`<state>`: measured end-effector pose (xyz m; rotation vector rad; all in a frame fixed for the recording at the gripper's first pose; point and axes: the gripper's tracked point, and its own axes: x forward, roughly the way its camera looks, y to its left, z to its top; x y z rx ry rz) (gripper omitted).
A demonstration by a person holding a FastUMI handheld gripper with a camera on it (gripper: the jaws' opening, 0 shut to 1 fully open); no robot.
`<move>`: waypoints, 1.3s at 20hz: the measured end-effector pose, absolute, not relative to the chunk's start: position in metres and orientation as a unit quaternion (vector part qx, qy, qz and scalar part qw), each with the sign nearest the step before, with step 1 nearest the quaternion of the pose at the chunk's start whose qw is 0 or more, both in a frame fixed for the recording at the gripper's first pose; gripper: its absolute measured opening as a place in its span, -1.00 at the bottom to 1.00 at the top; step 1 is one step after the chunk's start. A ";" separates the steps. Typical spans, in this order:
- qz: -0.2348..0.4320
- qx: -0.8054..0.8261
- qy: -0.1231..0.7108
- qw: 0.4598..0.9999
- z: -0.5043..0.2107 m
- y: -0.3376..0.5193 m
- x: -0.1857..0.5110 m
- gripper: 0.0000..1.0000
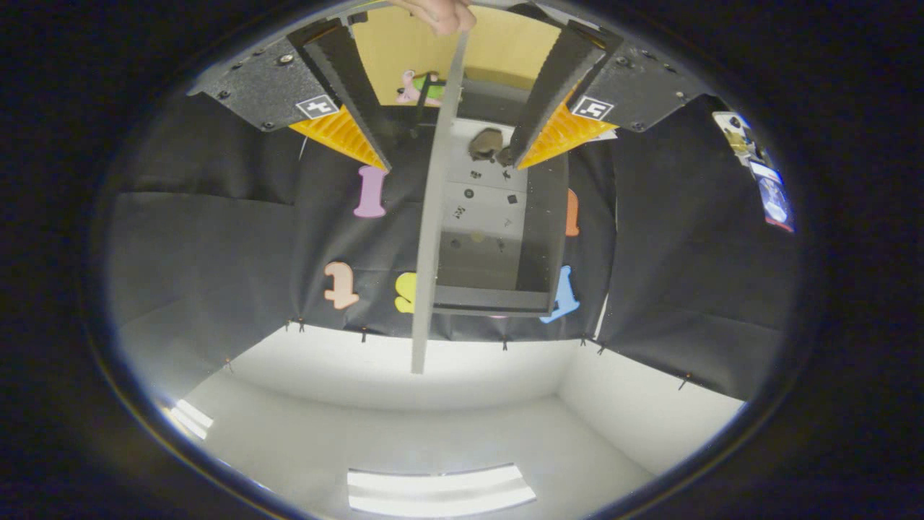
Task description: Open the shoe cabinet door, grab the shoes and put them into the shoe cabinet, then close the shoe cabinet door.
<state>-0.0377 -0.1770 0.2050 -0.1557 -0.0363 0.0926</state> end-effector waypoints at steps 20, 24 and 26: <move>0.028 -0.017 0.077 0.996 0.091 -0.339 0.106 1.00; 0.044 -0.038 0.087 0.995 0.074 -0.310 0.125 1.00; 0.062 -0.053 0.097 0.992 0.065 -0.289 0.130 1.00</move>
